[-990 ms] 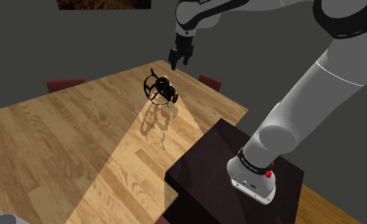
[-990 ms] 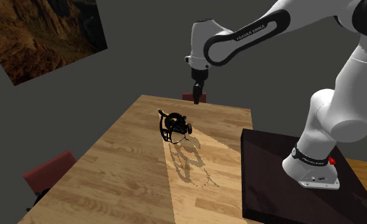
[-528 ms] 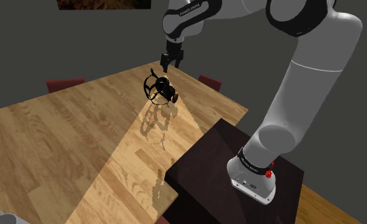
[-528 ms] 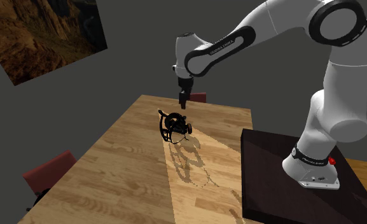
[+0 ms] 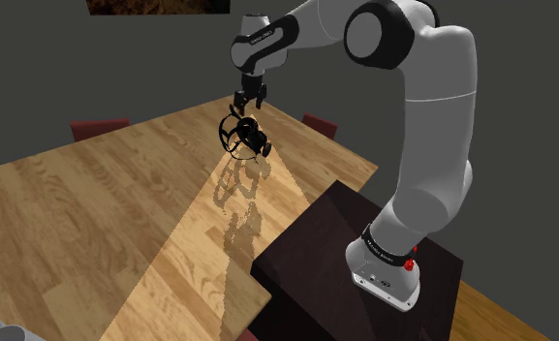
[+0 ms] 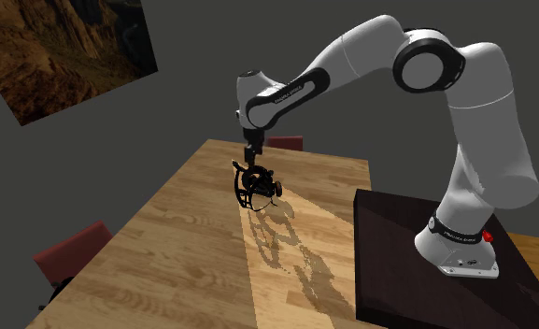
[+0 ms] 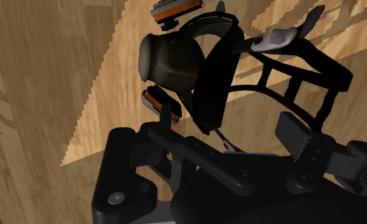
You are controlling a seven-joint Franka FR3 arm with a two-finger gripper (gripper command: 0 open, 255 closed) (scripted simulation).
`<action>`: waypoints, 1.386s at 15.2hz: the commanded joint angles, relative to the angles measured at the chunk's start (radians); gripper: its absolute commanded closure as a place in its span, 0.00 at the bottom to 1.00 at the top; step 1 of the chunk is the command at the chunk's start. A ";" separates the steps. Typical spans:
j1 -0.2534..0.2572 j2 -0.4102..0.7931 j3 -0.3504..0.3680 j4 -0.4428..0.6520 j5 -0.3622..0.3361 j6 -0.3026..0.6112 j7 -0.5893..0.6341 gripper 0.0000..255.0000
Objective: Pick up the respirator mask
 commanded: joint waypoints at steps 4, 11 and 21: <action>-0.006 0.083 0.001 0.066 0.004 0.016 0.001 0.00; -0.008 0.118 0.003 0.057 0.007 0.059 0.001 1.00; -0.008 0.110 0.003 0.059 0.006 0.050 0.001 1.00</action>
